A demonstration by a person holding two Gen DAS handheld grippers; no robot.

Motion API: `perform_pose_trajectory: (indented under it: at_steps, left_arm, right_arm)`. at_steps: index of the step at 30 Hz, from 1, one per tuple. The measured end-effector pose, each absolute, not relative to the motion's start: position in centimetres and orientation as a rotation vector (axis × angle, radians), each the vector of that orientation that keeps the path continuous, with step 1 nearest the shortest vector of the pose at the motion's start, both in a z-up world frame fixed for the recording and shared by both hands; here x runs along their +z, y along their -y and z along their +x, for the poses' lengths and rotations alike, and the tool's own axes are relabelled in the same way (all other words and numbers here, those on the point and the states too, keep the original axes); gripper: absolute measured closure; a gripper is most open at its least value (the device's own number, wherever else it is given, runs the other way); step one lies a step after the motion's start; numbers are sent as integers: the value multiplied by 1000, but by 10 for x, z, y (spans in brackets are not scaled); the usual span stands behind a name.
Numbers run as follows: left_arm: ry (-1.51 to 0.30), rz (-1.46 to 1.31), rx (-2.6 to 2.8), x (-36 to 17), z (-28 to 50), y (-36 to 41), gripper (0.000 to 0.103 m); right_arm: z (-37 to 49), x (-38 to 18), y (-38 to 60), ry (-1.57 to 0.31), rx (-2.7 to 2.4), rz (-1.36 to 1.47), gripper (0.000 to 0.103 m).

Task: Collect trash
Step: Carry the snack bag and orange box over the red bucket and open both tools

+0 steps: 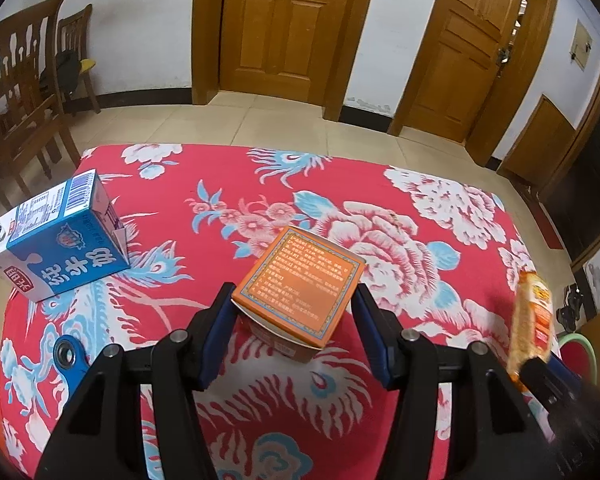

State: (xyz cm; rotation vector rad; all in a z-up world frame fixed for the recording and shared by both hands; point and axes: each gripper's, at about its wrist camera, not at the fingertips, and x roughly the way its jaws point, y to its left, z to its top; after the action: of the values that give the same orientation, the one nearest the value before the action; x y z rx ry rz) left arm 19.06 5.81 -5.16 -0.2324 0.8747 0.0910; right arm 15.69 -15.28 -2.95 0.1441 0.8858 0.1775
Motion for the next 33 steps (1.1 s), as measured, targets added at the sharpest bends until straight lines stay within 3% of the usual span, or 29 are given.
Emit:
perform_pose_trajectory:
  at_steps: [33]
  left_arm:
    - [-820,-126,-148,2,146,46,44]
  right_arm:
    - [50,1,308,-814,-71,249,62]
